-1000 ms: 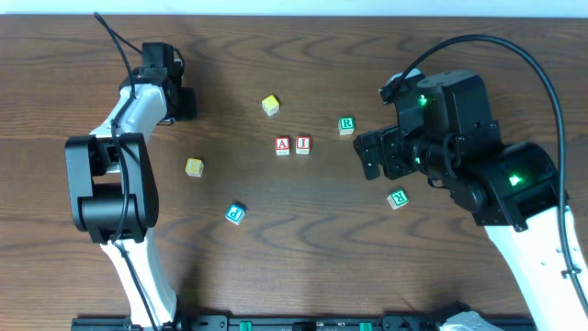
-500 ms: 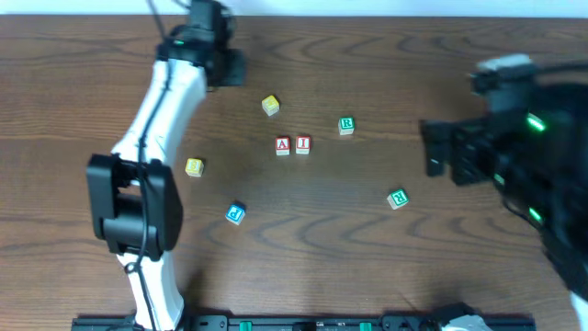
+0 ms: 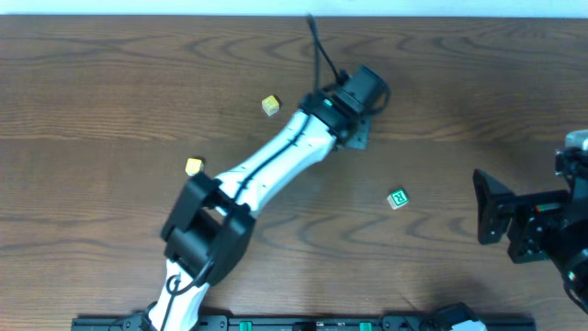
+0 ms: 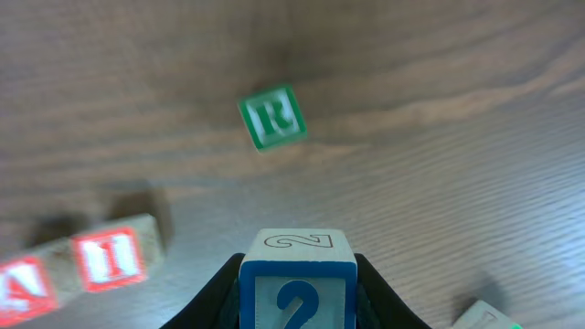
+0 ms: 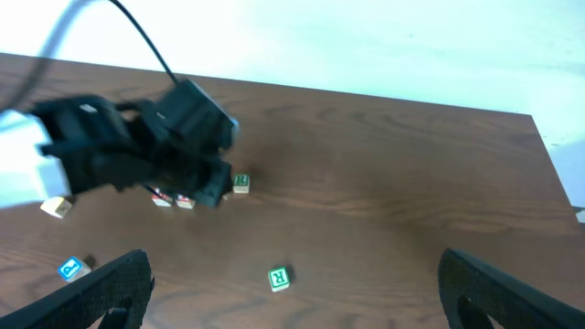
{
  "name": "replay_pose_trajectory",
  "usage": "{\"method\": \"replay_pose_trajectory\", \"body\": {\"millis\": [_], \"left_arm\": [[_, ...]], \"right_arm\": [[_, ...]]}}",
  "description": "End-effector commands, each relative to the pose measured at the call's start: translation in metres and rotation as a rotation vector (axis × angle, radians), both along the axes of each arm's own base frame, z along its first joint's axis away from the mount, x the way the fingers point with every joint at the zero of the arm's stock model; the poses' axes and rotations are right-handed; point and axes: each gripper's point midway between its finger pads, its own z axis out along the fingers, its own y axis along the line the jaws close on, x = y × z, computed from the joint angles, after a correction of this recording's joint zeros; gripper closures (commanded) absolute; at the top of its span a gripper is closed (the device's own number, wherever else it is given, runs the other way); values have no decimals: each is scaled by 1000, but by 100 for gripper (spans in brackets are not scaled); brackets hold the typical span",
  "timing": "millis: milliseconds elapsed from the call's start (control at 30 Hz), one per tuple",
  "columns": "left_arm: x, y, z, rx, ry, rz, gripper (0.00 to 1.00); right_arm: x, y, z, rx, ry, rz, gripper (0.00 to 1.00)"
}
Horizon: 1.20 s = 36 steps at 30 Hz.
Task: Spell out Ai2
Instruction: 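Carry the blue 2 block with left gripper toward the AI blocks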
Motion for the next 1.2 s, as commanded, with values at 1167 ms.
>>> {"method": "replay_pose_trajectory", "body": {"millis": [1167], "left_arm": [[23, 41, -76, 87, 112, 241, 95]], "right_arm": [[-5, -1, 2, 18, -7, -5, 1]]}}
